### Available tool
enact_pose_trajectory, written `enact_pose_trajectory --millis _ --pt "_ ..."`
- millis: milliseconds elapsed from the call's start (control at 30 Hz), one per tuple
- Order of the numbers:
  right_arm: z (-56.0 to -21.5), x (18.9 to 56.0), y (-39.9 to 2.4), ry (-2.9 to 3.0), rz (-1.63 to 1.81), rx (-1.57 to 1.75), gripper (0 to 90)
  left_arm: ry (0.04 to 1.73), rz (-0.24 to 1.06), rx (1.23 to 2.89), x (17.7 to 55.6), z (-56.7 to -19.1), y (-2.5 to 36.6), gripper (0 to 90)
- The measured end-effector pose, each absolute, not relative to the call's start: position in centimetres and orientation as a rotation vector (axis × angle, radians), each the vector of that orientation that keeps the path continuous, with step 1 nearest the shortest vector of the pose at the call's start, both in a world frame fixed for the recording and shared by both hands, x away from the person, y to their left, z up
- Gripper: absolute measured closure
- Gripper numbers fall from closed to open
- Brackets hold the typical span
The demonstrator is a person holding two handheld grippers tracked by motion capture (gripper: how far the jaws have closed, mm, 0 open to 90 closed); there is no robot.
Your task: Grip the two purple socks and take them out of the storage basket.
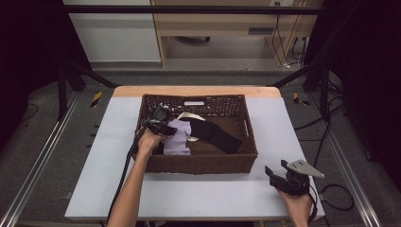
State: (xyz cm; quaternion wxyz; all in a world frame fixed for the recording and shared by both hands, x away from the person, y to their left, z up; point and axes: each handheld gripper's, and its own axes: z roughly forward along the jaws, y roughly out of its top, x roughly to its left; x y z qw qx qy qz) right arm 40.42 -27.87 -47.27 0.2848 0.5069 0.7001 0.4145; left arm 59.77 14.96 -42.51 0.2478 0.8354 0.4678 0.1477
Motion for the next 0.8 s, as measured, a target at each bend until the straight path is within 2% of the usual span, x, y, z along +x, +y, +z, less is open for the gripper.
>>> enact_pose_trajectory --millis 200,267,333,433,500,533,633,800 --pt "-47.23 40.36 -27.87 1.871 1.113 1.361 31.9 1.313 0.333 2.297 59.89 -42.64 14.98 63.9" --pt "-47.25 40.39 -27.88 1.87 1.112 1.359 32.0 1.323 0.316 2.297 59.87 -42.67 14.92 68.6" --pt "-47.22 40.37 -27.85 1.872 1.112 1.36 32.0 1.332 0.305 2.3 59.87 -42.63 14.93 79.7" --pt "-47.22 40.37 -27.86 1.871 1.111 1.356 32.1 1.332 0.308 2.293 59.86 -42.48 15.01 84.2" --pt "-47.21 40.36 -27.86 1.869 1.112 1.361 32.1 1.323 0.372 2.276 59.76 -42.36 14.96 79.9" --pt "-47.21 40.36 -27.86 1.87 1.112 1.362 32.1 1.322 0.47 2.27 59.69 -42.31 14.91 61.5" --pt "-47.23 40.37 -27.86 1.871 1.108 1.354 32.1 1.357 0.488 2.246 59.83 -42.23 15.13 57.1" --pt "-47.24 40.38 -27.84 1.875 1.109 1.358 32.0 1.426 0.452 2.23 60.15 -42.35 15.36 55.4"
